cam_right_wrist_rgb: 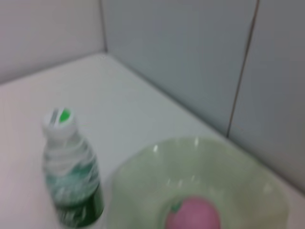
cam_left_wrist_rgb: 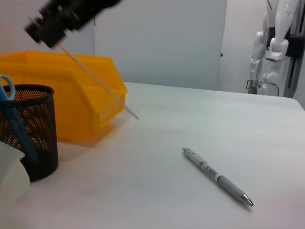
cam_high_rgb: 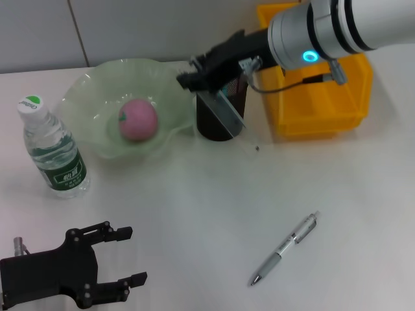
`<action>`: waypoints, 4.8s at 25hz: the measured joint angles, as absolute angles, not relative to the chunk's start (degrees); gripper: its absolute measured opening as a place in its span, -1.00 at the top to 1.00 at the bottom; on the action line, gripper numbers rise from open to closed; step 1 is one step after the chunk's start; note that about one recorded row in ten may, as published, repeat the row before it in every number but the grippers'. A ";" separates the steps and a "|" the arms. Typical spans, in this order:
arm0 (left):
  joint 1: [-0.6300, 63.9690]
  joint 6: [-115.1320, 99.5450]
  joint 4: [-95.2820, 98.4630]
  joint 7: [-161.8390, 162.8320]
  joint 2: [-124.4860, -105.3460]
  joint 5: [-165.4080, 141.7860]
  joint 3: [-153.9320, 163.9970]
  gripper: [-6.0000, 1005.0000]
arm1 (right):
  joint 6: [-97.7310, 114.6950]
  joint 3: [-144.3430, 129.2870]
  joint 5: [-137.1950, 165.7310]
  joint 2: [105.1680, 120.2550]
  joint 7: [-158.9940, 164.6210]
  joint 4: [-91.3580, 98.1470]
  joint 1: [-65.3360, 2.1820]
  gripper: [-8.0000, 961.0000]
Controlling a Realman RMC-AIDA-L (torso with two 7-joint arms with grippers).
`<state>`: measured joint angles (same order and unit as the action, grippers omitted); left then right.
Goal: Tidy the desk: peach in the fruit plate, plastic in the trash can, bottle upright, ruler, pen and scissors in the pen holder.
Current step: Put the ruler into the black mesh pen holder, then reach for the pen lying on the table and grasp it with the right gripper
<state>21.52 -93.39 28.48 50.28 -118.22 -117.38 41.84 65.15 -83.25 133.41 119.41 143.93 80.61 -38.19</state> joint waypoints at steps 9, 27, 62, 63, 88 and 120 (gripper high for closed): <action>21.59 -93.39 28.72 50.44 -118.22 -117.32 41.84 -0.59 | 52.51 -82.11 125.32 119.37 141.14 79.97 -34.91 0.14; 21.62 -93.35 28.81 50.55 -118.21 -117.32 41.67 -0.59 | 35.19 -82.54 117.69 119.35 133.92 67.92 -38.00 0.09; 21.41 -93.52 28.40 50.54 -118.21 -117.24 41.66 -0.59 | 26.80 -85.70 113.98 119.53 129.71 52.22 -43.23 0.00; 21.34 -93.52 28.39 50.54 -118.21 -117.24 41.66 -0.59 | 26.77 -85.70 113.97 119.53 129.71 52.22 -43.17 -0.01; 21.27 -93.31 28.66 50.54 -118.12 -117.25 41.66 -0.59 | 28.15 -86.20 113.76 119.48 128.65 54.55 -40.59 -0.57; 21.26 -93.36 28.40 51.33 -118.20 -117.24 41.31 -0.59 | 82.21 -68.03 113.73 114.97 120.56 67.46 -38.70 -0.59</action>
<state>21.26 -93.36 28.40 51.33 -118.20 -117.24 41.31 82.21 -68.03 113.73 114.97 120.56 67.46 -38.70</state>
